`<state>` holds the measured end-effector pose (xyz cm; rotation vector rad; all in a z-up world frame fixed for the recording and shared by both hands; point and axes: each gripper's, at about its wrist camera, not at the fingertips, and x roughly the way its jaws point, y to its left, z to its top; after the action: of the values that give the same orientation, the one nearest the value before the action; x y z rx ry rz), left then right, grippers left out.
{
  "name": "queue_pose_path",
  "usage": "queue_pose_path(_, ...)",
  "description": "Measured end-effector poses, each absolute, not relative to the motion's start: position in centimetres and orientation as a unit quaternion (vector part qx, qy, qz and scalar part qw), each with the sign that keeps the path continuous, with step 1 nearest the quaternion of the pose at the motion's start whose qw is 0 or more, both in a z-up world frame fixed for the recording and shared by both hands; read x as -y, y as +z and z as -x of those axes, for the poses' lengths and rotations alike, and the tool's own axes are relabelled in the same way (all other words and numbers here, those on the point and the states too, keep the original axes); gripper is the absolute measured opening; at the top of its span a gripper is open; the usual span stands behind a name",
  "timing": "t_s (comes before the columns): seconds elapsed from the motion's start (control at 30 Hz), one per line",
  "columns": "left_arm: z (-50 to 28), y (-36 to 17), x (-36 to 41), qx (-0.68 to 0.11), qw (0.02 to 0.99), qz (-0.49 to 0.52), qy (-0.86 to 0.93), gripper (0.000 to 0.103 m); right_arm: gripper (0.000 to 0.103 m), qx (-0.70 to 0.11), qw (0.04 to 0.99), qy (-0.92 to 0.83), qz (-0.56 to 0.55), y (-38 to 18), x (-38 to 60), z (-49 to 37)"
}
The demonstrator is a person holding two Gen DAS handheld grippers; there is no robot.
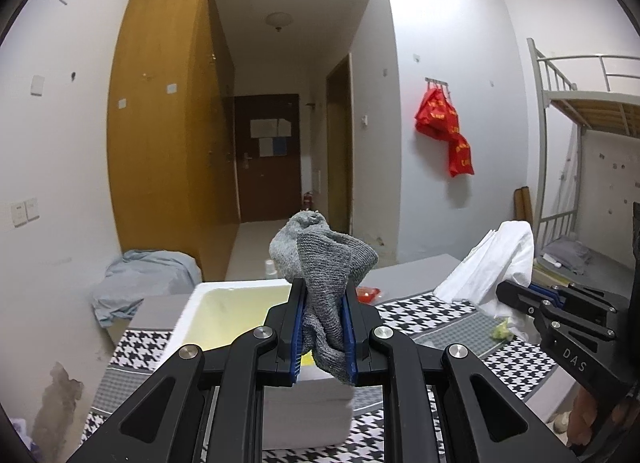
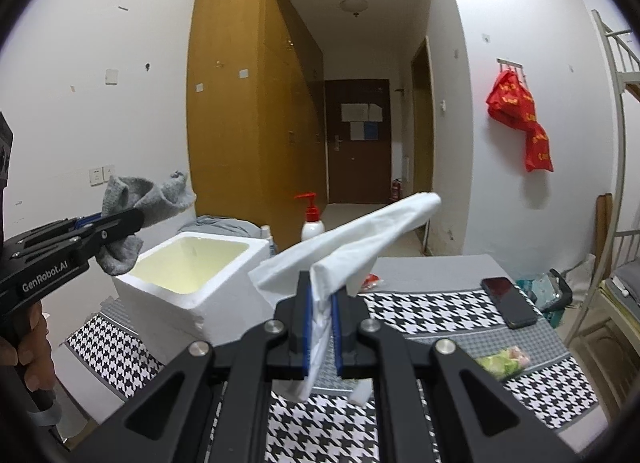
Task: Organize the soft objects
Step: 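Carry the sock into the white foam box and open the left tool while the right tool carries the cloth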
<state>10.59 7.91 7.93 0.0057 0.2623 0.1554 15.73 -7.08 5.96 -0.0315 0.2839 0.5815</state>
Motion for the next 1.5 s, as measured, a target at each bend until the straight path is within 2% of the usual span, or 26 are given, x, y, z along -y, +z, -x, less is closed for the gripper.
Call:
queue_pose_path(0.57, -10.2, 7.9, -11.4, -0.13, 0.984, 0.013, 0.119, 0.018, 0.011, -0.129, 0.935, 0.329, 0.037, 6.6, 3.3, -16.4)
queue_pose_path(1.5, -16.0, 5.2, -14.6, -0.187, 0.977, 0.035, 0.097, 0.018, 0.011, -0.139, 0.929, 0.339, 0.057, 6.4, 0.2, -18.1)
